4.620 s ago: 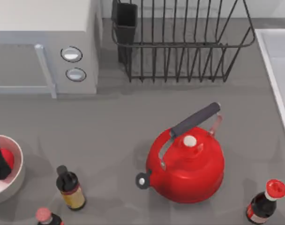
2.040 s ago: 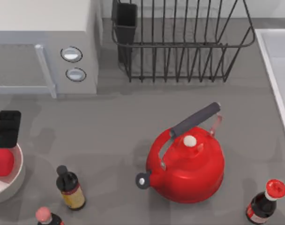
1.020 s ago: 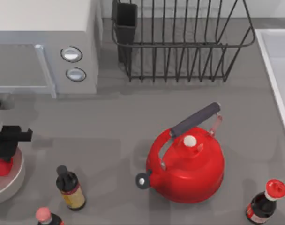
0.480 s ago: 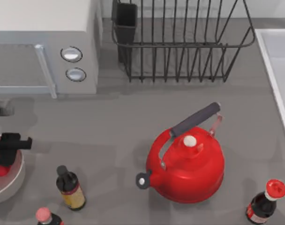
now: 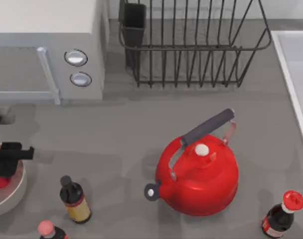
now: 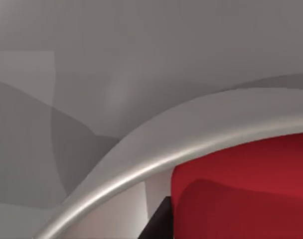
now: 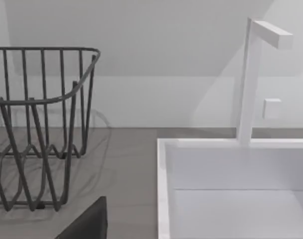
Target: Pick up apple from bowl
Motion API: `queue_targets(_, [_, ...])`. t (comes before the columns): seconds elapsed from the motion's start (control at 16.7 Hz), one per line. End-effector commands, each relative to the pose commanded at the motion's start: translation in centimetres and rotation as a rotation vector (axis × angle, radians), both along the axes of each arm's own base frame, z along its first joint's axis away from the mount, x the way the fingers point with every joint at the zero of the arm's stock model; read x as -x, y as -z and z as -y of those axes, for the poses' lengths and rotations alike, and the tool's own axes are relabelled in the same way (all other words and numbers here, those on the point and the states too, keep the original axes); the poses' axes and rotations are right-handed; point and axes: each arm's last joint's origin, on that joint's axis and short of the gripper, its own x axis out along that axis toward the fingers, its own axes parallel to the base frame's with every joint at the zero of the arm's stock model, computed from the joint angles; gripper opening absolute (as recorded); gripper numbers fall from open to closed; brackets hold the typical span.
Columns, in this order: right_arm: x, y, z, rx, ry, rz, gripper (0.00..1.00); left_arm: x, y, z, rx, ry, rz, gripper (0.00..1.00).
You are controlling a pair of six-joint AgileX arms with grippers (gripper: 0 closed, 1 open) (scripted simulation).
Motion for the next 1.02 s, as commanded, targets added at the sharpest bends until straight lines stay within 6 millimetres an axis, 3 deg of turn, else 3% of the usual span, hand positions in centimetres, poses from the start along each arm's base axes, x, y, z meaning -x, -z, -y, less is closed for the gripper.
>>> queue_targets(0.36, [0.0, 0.0, 0.0, 0.0, 0.0, 0.0, 1.0, 0.0, 0.0, 0.0, 0.0, 0.0, 0.0, 0.02])
queue_targets(0.84, [0.0, 0.0, 0.0, 0.0, 0.0, 0.0, 1.0, 0.0, 0.0, 0.0, 0.0, 0.0, 0.0, 0.0])
queue_targets(0.9, [0.0, 0.0, 0.0, 0.0, 0.0, 0.0, 1.0, 1.2, -4.4, -0.1, -0.013, 0.017, 0.055, 0.0])
queue_targets(1.02, [0.0, 0.0, 0.0, 0.0, 0.0, 0.0, 1.0, 1.0, -4.7, -0.1, -0.013, 0.017, 0.053, 0.0])
